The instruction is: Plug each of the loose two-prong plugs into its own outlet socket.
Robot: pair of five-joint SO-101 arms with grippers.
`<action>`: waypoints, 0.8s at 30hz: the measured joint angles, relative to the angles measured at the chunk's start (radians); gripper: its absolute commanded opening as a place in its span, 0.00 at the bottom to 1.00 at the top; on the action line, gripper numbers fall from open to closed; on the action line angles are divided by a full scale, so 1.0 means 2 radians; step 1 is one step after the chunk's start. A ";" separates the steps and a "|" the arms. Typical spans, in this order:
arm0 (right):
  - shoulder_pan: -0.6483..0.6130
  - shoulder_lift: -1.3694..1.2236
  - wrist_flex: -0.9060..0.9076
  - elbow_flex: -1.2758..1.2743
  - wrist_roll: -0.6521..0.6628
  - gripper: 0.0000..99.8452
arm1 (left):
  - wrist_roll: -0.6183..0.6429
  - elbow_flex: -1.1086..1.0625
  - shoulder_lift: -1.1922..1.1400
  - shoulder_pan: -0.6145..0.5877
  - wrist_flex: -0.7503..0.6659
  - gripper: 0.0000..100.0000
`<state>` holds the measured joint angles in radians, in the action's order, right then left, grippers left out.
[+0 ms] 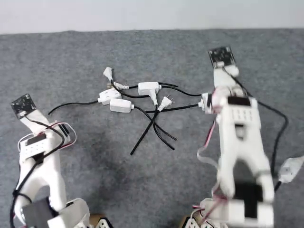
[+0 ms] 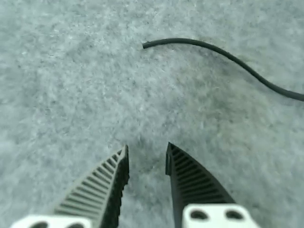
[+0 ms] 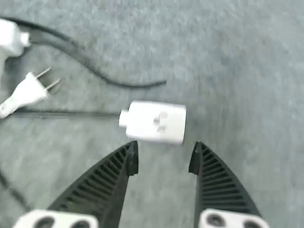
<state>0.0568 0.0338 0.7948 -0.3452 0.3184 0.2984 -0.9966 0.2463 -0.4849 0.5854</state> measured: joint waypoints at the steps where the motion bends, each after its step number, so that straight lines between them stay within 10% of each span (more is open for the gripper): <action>1: 0.000 -0.038 -0.001 0.035 0.008 0.18 | 0.000 0.005 -0.007 0.000 0.000 0.12; 13: -0.061 -0.417 0.062 0.415 0.137 0.18 | 0.000 0.020 -0.018 -0.001 0.018 0.12; 24: -0.064 -0.516 0.174 0.616 0.184 0.18 | -0.011 0.020 -0.018 -0.001 0.018 0.12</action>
<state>-0.0721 -0.9973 1.1431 0.8869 0.6866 0.2770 -0.9567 0.2094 -0.4864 0.6206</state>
